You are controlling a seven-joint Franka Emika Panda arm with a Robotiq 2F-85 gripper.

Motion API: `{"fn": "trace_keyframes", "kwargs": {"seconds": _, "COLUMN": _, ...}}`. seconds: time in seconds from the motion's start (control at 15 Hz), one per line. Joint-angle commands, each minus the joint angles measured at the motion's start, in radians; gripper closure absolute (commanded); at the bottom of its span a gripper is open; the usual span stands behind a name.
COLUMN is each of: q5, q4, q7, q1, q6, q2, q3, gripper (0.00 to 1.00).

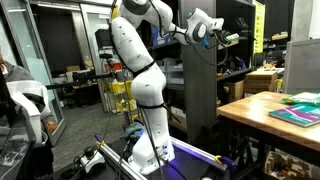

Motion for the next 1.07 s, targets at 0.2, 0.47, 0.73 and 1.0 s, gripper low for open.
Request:
{"fn": "trace_keyframes", "kwargs": {"seconds": 0.2, "q5": -0.019, "q4": 0.003, "q7": 0.03, "q1": -0.11, "q6": 0.03, "q2": 0.144, "q3": 0.104, "gripper": 0.88}}
{"fn": "trace_keyframes", "kwargs": {"seconds": 0.47, "q5": -0.025, "q4": -0.009, "q7": 0.037, "q1": -0.189, "q6": 0.039, "q2": 0.204, "q3": 0.157, "gripper": 0.88}}
{"fn": "trace_keyframes", "kwargs": {"seconds": 0.73, "q5": -0.024, "q4": -0.034, "q7": 0.038, "q1": -0.248, "q6": 0.062, "q2": 0.249, "q3": 0.198, "gripper": 0.88}}
{"fn": "trace_keyframes", "kwargs": {"seconds": 1.0, "q5": -0.027, "q4": -0.078, "q7": 0.044, "q1": -0.309, "q6": 0.099, "q2": 0.29, "q3": 0.235, "gripper": 0.88}}
